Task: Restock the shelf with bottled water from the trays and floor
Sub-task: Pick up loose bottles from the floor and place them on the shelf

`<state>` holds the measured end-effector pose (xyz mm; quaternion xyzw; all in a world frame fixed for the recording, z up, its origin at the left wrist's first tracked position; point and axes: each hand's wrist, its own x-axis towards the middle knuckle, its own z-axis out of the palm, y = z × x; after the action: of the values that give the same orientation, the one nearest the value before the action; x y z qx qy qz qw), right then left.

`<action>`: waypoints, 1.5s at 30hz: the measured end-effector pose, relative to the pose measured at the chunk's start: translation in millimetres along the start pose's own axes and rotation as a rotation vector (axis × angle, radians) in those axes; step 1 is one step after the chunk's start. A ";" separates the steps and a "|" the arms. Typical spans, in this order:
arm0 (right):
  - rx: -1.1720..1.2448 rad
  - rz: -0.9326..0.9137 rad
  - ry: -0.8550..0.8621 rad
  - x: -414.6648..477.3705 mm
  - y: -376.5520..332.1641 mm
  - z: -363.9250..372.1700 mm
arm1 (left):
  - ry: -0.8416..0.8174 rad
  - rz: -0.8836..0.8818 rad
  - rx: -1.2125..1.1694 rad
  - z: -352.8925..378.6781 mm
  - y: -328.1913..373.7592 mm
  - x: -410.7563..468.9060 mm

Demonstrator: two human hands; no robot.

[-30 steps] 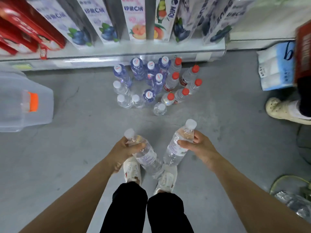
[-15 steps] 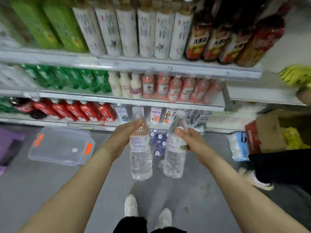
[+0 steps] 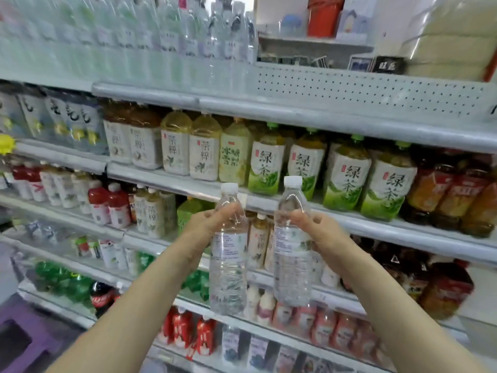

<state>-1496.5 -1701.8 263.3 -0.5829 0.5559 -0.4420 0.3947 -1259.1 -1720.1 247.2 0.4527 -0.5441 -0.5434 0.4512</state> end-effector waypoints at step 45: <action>0.082 -0.311 0.339 292.7 -321.3 79.2 | -0.245 0.404 -0.013 -208.8 189.9 210.5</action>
<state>-1327.5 -1973.4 567.9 -0.5625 0.4993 -0.6115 0.2459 -1092.7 -1965.3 437.3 0.2624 -0.6709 -0.4966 0.4842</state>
